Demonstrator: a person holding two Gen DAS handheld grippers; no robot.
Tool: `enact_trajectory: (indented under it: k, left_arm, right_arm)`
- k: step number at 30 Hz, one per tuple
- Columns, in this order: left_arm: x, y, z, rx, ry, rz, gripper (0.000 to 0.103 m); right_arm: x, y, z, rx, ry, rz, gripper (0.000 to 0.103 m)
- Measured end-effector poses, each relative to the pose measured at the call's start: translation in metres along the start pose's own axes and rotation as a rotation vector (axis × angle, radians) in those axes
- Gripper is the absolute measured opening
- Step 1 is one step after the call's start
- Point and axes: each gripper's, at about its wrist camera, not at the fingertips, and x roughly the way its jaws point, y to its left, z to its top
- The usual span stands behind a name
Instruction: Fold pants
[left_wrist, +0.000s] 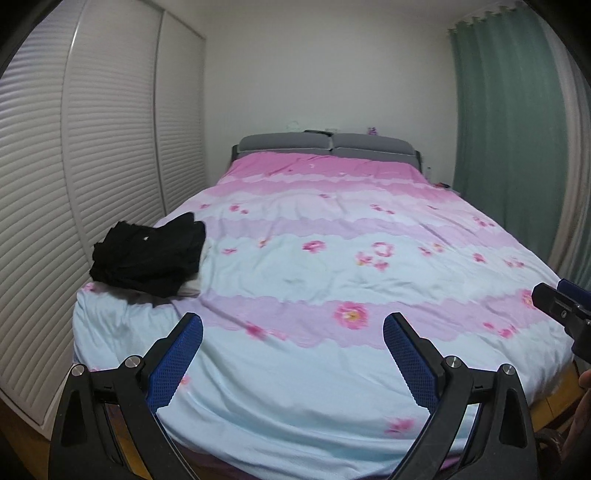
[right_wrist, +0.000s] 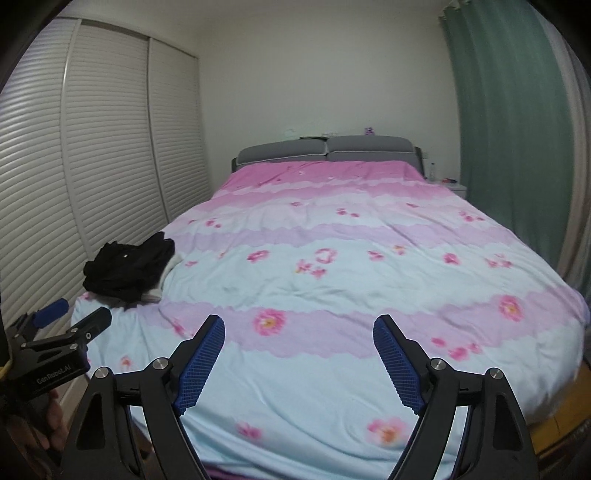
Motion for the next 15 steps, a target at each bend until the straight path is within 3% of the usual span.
enact_trajectory:
  k: [6,15]
  left_arm:
    - [-0.026,-0.028,-0.013,0.038,-0.001,-0.004,0.103]
    - [-0.056,-0.04,-0.017,0.063,-0.034,0.021,0.103]
  right_arm:
    - [-0.025,-0.018,-0.013,0.043,0.022,-0.02,0.086]
    - [-0.064,-0.027,-0.011,0.027,-0.041,-0.05,0.086]
